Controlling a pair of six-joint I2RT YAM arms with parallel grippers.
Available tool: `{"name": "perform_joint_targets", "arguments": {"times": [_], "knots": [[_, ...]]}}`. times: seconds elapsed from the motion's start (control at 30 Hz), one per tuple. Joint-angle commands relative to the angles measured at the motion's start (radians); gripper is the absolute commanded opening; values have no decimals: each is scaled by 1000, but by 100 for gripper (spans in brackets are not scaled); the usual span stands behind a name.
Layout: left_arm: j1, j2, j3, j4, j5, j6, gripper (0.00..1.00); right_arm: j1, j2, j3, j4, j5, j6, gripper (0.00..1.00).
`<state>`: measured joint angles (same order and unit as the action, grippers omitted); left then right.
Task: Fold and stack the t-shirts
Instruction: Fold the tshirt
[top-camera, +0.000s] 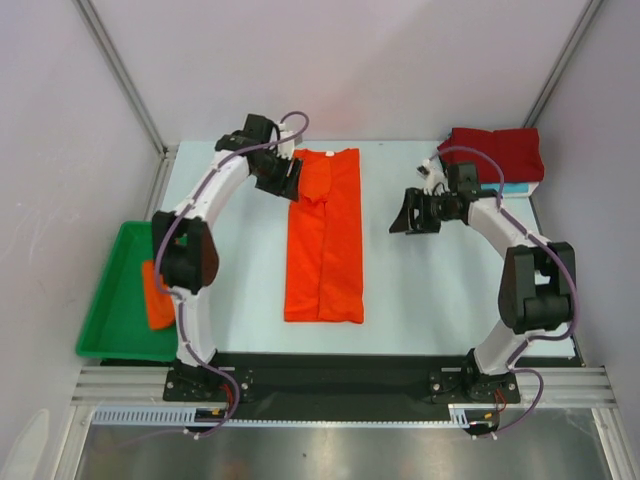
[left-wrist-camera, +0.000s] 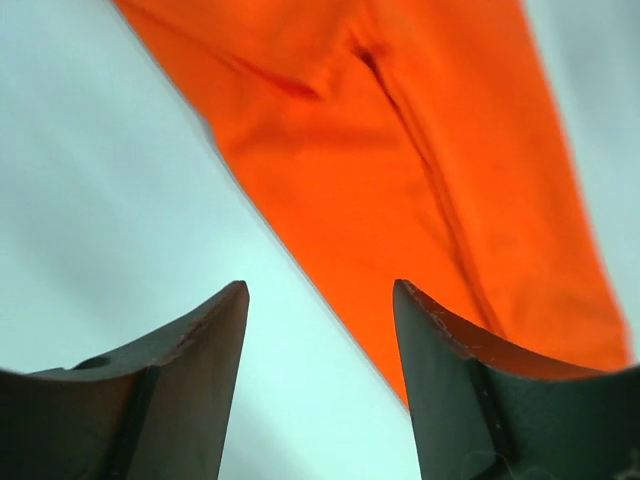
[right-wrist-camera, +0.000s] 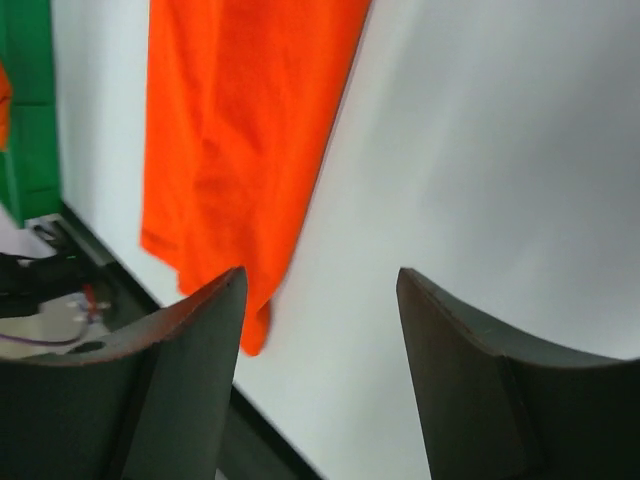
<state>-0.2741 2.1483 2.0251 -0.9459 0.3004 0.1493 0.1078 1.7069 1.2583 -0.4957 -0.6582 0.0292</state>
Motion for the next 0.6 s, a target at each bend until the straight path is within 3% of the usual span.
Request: {"name": "perform_joint_targets", "arguments": {"times": [0.0,0.07,0.23,0.57], "knots": [[-4,-261,-292,56,42,-231,61,-5,-107,-176,69,-153,289,67],[-1,-339,-504,113,58,-298,58,10,-133,-302,106,-181,342,67],[4,-540,-890,255,195,-476,53,73,-158,-407,103,-179,379,66],[3,-653,-1241,472,235,-625,56,211,-164,-622,199,-104,497,64]]}}
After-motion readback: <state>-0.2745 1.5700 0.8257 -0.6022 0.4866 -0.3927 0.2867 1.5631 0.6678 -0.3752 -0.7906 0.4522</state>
